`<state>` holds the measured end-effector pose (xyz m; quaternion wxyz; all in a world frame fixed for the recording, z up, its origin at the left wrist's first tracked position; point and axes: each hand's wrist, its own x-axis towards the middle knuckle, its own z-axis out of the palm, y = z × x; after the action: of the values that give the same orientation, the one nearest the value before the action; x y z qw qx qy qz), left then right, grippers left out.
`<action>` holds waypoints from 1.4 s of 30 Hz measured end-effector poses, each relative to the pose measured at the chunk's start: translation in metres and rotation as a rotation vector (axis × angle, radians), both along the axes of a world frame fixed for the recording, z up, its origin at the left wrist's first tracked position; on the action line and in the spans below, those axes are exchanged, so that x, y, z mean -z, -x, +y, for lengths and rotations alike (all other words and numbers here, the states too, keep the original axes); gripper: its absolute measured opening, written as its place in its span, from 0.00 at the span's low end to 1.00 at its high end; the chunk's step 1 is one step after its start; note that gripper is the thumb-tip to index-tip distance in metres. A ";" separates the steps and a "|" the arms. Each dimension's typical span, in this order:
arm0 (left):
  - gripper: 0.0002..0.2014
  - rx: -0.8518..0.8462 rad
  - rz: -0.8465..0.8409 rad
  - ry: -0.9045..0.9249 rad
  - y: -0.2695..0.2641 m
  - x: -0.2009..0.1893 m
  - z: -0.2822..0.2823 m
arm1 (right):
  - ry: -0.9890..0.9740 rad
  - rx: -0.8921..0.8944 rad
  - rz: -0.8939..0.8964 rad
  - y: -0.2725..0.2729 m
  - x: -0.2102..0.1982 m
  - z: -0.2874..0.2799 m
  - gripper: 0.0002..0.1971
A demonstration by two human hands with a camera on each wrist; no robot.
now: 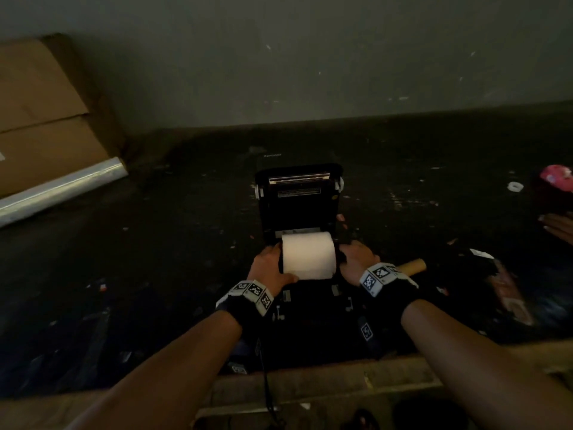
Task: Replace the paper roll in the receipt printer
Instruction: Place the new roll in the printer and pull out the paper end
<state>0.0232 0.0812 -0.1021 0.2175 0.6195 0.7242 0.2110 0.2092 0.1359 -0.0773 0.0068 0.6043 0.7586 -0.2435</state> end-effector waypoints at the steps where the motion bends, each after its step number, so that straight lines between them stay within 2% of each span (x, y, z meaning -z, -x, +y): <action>1: 0.40 0.003 0.007 0.002 0.000 -0.001 -0.001 | 0.001 -0.001 0.007 -0.002 -0.002 0.003 0.20; 4: 0.40 0.012 0.018 0.009 -0.001 -0.005 -0.004 | -0.009 0.009 0.109 -0.006 -0.008 0.008 0.19; 7: 0.37 -0.049 -0.002 -0.010 0.005 -0.007 -0.008 | 0.027 0.007 0.195 -0.008 -0.007 0.006 0.16; 11: 0.22 -0.122 -0.123 0.037 0.009 -0.011 -0.011 | 0.092 -0.010 0.125 -0.009 -0.001 0.000 0.26; 14: 0.16 -0.131 -0.145 0.078 0.006 -0.010 -0.011 | 0.066 -0.005 0.133 -0.007 0.003 -0.002 0.26; 18: 0.16 -0.141 -0.172 0.114 0.005 -0.006 -0.012 | 0.050 0.033 0.157 -0.009 0.009 -0.004 0.23; 24: 0.17 -0.096 -0.183 0.125 0.004 -0.004 -0.015 | 0.028 0.004 0.235 -0.013 0.013 -0.009 0.15; 29: 0.15 -0.086 -0.140 0.144 0.005 0.002 -0.019 | 0.008 -0.013 0.224 -0.016 0.018 -0.010 0.15; 36: 0.15 -0.022 -0.080 0.244 0.005 0.000 -0.015 | 0.136 -0.083 0.212 -0.018 0.015 -0.001 0.13; 42: 0.18 -0.005 -0.022 0.308 0.007 0.000 -0.007 | 0.169 -0.119 0.176 -0.017 0.013 0.003 0.13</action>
<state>0.0158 0.0746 -0.1017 0.3175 0.5746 0.7470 0.1045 0.2257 0.1388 -0.0908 0.0053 0.5318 0.7676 -0.3577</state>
